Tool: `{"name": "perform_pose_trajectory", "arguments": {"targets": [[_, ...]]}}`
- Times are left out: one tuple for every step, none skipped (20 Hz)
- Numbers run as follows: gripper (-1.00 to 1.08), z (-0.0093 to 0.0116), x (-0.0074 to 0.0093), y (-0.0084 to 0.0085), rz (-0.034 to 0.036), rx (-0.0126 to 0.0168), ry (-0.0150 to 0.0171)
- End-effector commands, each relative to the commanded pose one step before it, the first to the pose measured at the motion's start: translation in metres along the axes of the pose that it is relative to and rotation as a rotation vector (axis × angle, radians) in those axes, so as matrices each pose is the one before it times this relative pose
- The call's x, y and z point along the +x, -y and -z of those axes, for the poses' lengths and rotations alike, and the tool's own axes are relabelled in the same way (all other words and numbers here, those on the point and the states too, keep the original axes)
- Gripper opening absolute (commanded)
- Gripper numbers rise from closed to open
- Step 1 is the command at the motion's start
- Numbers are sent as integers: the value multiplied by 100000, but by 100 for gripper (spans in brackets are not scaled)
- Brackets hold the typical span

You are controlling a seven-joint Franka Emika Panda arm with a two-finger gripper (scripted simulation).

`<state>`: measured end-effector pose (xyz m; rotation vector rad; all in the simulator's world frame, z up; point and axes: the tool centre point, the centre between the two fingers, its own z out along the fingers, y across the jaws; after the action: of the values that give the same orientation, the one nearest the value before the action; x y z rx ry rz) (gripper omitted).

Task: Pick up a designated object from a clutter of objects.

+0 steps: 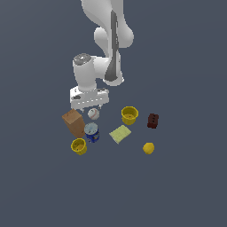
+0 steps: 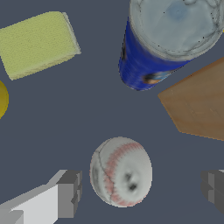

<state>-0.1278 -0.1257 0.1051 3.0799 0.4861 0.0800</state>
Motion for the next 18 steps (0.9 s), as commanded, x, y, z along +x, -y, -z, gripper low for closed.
{"name": "perform_pose_trajectory", "arguments": {"targets": [[100,-1185,-445,193,-134,619,1042],[100,-572,-202,88,-64,297,482],[100,-600,-210,92,-67,312,503],[100,-553,-193,85,-61,289,462],[100,-502,-173,76,-56,264,419],[100,-448,-153,68,-49,236,371],[100,-394,-133,60,-42,207,321],[100,-349,-112,50,-37,190,290],[100,-293,-93,43,-29,158,235],[100,-245,-73,34,-23,135,196],[100,-198,-54,25,-17,113,158],[100,-146,-36,18,-10,83,110],[100,-102,-20,10,-5,61,76],[100,-55,-8,5,-2,32,37],[100,-11,-2,2,0,0,0],[-100,0,0,0,0,0,0],[-100,0,0,0,0,0,0],[-100,0,0,0,0,0,0]]}}
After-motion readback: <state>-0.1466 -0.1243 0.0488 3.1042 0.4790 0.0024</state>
